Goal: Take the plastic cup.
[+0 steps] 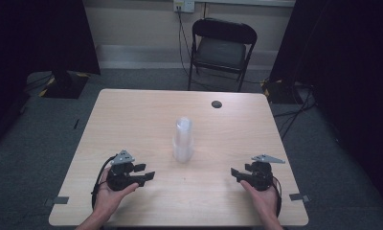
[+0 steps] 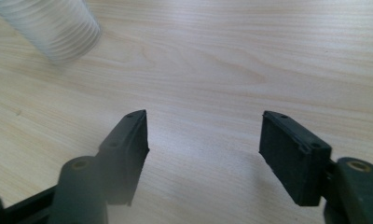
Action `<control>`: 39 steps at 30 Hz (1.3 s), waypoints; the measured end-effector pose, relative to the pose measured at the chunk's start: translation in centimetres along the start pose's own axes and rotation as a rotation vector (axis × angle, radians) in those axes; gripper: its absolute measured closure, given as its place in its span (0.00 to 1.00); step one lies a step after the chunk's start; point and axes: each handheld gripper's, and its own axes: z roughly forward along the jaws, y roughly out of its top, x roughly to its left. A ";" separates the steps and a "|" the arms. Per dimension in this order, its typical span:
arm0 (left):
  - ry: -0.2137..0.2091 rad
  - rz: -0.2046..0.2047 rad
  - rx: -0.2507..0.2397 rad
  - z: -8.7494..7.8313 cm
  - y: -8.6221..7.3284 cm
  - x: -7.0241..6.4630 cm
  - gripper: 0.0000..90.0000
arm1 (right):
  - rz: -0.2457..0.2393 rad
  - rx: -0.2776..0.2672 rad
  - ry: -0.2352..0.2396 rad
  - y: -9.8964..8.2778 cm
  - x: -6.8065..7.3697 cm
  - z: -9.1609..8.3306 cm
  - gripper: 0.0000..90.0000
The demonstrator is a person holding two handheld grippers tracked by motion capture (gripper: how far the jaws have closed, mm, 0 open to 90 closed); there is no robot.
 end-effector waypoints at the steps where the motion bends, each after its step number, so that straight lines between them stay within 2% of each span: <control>1: 0.005 0.000 -0.001 0.0 0.0 0.1 0.48 | -0.003 -0.003 -0.002 0.0 0.0 0.0 0.39; 3: -0.008 -0.006 0.001 0.0 0.1 0.1 0.45 | 0.000 -0.008 -0.007 0.0 -0.1 -0.2 0.41; 4: -0.006 0.001 -0.002 0.0 0.1 0.1 0.45 | 0.000 -0.012 -0.010 -0.1 0.0 -0.2 0.42; 8: -0.005 0.009 -0.005 0.1 0.6 -0.3 0.36 | 0.001 -0.017 -0.002 -0.1 0.2 -0.4 0.43; 10: 0.000 0.010 -0.014 0.2 0.8 -0.4 0.35 | -0.003 -0.017 -0.004 -0.2 0.2 -0.4 0.43; 12: -0.015 0.014 -0.027 0.3 1.4 -0.6 0.32 | -0.007 -0.014 -0.001 -0.2 0.3 -0.4 0.43; 13: -0.039 0.010 -0.039 0.4 1.9 -0.9 0.31 | -0.012 -0.010 -0.002 -0.1 0.4 -0.4 0.44; 14: -0.039 0.010 -0.039 0.4 1.9 -0.9 0.30 | -0.012 -0.010 -0.002 -0.1 0.4 -0.4 0.44; 16: -0.067 0.030 -0.038 0.7 2.8 -1.3 0.30 | -0.036 0.007 0.003 -0.2 0.6 -0.2 0.46; 18: -0.064 0.049 -0.043 0.6 3.3 -1.7 0.27 | -0.047 0.005 0.016 -0.1 0.8 -0.2 0.46; 21: -0.068 0.059 -0.066 0.4 3.7 -2.0 0.27 | -0.060 -0.010 0.019 0.0 0.9 -0.3 0.46; 22: -0.070 0.070 -0.084 0.2 3.9 -2.2 0.27 | -0.065 -0.030 0.027 0.1 1.1 -0.5 0.46; 26: -0.065 0.089 -0.098 -0.1 4.4 -2.2 0.26 | -0.080 -0.044 0.040 0.2 1.5 -0.8 0.45; 27: -0.056 0.093 -0.133 -0.4 5.0 -2.2 0.27 | -0.087 -0.051 0.043 0.2 1.5 -0.9 0.44; 28: -0.056 0.093 -0.133 -0.4 5.0 -2.2 0.28 | -0.087 -0.053 0.041 0.3 1.6 -0.9 0.44; 29: -0.045 0.085 -0.156 -0.6 5.6 -2.1 0.28 | -0.090 -0.058 0.043 0.3 1.7 -1.0 0.43; 34: -0.033 0.085 -0.161 -0.5 6.9 -1.9 0.33 | -0.090 -0.082 0.052 0.1 2.1 -1.5 0.40; 36: -0.036 0.075 -0.180 -0.3 7.4 -1.9 0.32 | -0.092 -0.094 0.056 0.2 2.2 -1.6 0.38; 39: -0.042 0.086 -0.184 0.4 8.4 -1.8 0.30 | -0.094 -0.096 0.055 0.2 2.2 -1.6 0.36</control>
